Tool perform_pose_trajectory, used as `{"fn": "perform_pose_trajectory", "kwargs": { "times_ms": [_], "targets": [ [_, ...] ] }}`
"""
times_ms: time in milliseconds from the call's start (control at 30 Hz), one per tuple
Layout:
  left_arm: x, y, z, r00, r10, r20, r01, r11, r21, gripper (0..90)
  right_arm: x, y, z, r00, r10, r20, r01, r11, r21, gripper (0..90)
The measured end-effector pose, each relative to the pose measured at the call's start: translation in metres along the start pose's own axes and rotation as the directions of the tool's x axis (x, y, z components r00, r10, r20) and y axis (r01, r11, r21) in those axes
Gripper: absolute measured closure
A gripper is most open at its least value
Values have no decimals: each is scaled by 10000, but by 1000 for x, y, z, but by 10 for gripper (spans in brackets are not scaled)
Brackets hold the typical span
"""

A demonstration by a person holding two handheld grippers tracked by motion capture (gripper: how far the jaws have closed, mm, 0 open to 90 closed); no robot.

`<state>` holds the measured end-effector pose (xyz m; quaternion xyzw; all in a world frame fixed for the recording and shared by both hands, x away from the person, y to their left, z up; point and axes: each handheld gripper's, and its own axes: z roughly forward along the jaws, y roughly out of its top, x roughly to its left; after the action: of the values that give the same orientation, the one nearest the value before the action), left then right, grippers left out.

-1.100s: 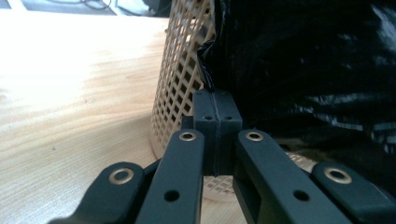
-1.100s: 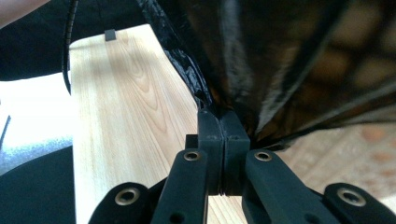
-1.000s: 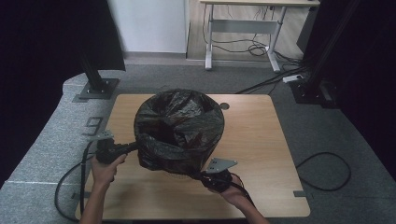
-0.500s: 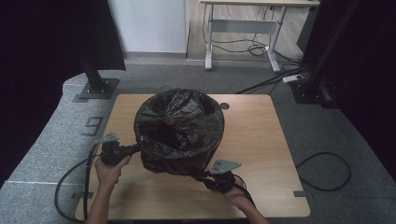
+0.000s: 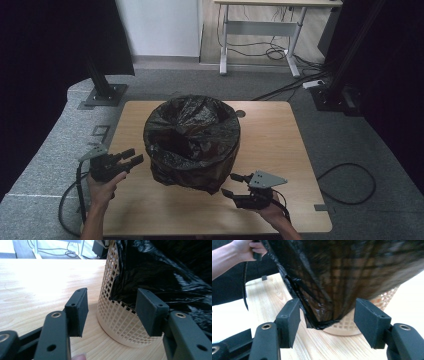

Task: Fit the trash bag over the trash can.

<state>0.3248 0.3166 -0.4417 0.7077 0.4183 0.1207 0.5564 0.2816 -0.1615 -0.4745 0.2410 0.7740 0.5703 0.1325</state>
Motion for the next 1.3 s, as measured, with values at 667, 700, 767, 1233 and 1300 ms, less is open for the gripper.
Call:
{"fn": "perform_pose_trajectory", "kwargs": {
  "times_ms": [667,700,767,1233,1300],
  "targets": [
    [-13,-2,0,9978,558,361,-560,9984,52,386,-17,61,-36,9993,-81,355,111,9963,-848,342],
    [-14,-2,0,9975,593,374,-596,9982,65,386,-19,68,-38,9993,-99,356,131,9958,-910,341],
    [-16,-1,0,9971,588,474,-594,9982,94,386,-20,80,-40,9992,-134,371,170,9951,-978,337],
    [-26,1,5,9921,1138,534,-1171,9910,648,389,-37,140,-29,9994,35,334,-1,9949,-1007,319],
    [-26,1,4,9914,1179,574,-1217,9902,680,389,-38,147,-26,9993,3,376,34,9950,-995,319]
  ]
}}
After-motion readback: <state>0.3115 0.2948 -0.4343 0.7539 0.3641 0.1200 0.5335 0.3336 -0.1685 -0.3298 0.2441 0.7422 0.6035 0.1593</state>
